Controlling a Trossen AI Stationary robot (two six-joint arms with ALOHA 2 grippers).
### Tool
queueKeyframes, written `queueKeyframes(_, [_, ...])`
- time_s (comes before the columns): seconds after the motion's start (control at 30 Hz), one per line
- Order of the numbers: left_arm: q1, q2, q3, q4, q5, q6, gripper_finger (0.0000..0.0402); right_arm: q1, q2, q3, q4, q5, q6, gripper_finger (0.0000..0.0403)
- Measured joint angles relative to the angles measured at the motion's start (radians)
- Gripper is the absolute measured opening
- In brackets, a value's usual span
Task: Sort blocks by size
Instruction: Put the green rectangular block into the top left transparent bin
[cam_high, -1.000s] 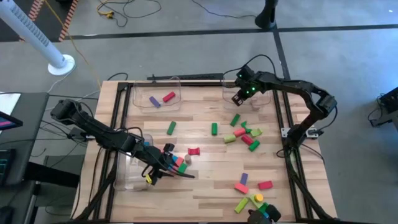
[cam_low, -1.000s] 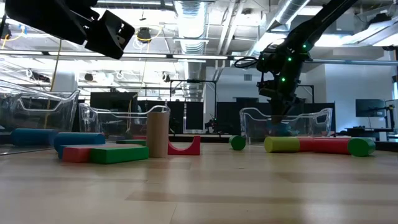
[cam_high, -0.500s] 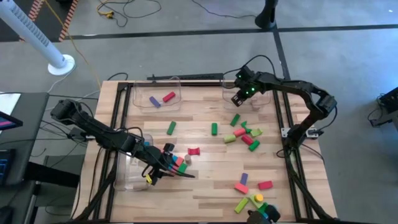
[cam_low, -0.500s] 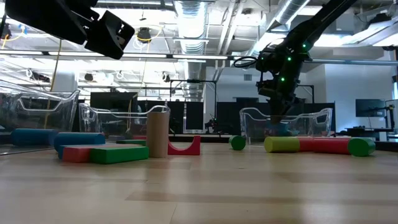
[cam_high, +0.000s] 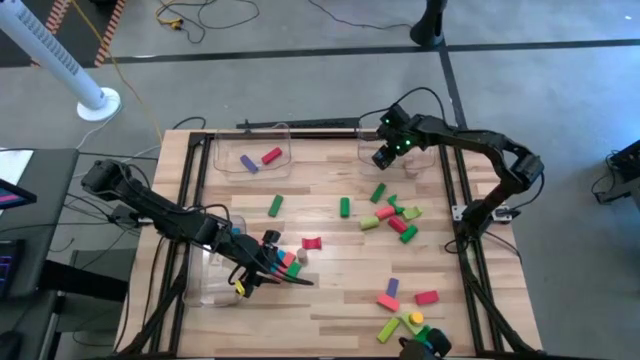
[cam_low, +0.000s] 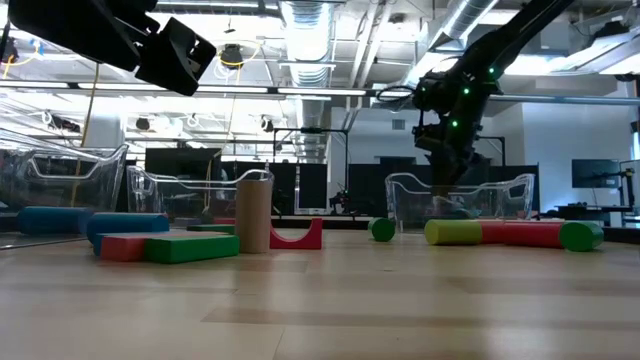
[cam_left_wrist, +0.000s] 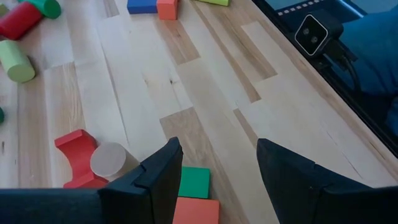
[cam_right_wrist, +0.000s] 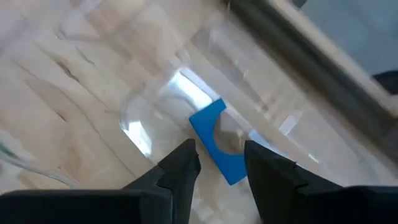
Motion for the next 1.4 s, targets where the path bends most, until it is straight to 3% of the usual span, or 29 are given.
queueKeyframes(0.2, [0.000,0.000,0.000,0.003,-0.012,0.002,0.0200,0.002,-0.083,0.000,0.032,0.003,0.000,0.0164])
queueKeyframes(0.43, [0.001,-0.038,0.000,-0.018,-0.235,0.067,0.0200,0.043,-0.180,0.000,0.044,0.004,0.000,0.0164])
queueKeyframes(0.7, [0.000,-0.171,0.000,-0.062,-0.285,0.109,0.0200,0.124,-0.275,0.000,0.041,0.004,0.000,0.0164])
queueKeyframes(0.9, [0.000,-0.288,0.000,-0.098,-0.406,0.119,0.0200,0.202,-0.321,0.000,0.033,0.004,0.001,0.0164])
queueKeyframes(1.13, [0.000,-0.380,0.000,-0.101,-0.414,0.140,0.0200,0.307,-0.337,0.001,-0.012,0.004,0.001,0.0164])
queueKeyframes(1.4, [0.000,-0.391,0.000,-0.117,-0.414,0.131,0.0200,0.408,-0.337,0.001,-0.081,0.005,0.028,0.0164])
